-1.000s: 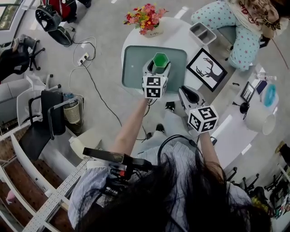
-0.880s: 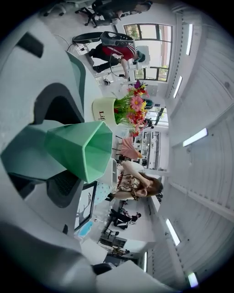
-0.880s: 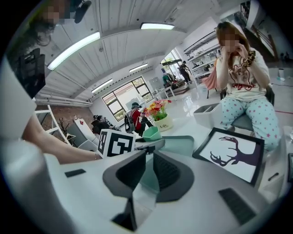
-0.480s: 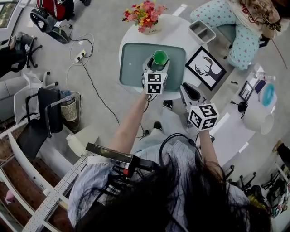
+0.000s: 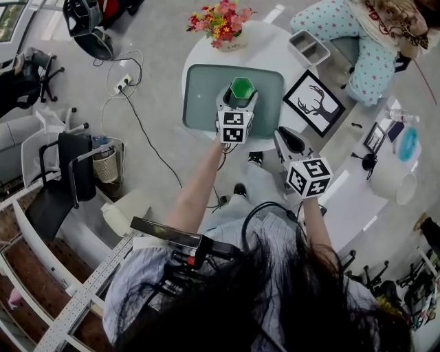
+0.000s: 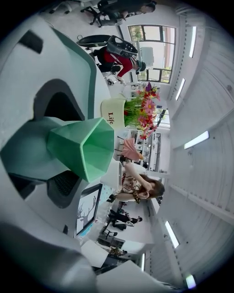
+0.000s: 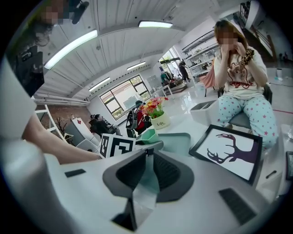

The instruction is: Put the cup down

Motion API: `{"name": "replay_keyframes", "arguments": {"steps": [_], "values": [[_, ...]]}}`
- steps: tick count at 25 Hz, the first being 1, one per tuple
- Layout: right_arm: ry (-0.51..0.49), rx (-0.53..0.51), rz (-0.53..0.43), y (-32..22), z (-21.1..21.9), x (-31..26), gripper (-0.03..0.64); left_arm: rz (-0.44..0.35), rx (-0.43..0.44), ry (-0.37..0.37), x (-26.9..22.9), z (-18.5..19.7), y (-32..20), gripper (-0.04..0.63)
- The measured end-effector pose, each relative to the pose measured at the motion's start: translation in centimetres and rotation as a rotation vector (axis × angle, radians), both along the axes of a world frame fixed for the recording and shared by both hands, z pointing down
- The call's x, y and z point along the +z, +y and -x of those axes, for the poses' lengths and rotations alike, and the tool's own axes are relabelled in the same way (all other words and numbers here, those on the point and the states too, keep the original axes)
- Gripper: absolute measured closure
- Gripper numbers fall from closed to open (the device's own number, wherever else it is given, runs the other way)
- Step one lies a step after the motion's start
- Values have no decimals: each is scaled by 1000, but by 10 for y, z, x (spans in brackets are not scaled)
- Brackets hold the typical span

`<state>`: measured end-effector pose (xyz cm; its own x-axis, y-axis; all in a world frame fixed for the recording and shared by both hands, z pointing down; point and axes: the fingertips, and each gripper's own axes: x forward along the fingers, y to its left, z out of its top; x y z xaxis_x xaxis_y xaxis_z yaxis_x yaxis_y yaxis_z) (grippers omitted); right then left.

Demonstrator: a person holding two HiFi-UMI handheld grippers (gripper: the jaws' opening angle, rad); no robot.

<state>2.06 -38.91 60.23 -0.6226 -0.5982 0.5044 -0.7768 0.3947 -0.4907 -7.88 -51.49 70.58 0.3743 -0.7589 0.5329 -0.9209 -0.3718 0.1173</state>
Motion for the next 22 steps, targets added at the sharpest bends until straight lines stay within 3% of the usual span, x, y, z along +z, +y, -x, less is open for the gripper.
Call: {"name": "replay_keyframes", "arguments": {"steps": [5, 14, 18, 22], "values": [[2, 3, 9, -1, 1, 5, 548, 25, 17, 30, 1, 1, 6, 232], [-16, -4, -9, 0, 15, -5, 548, 57, -17, 45, -2, 22, 16, 232], [-22, -3, -18, 5, 18, -9, 548, 81, 15, 61, -7, 19, 24, 232], [-21, -8, -16, 12, 21, -10, 548, 114, 59, 31, -11, 18, 41, 233]]}}
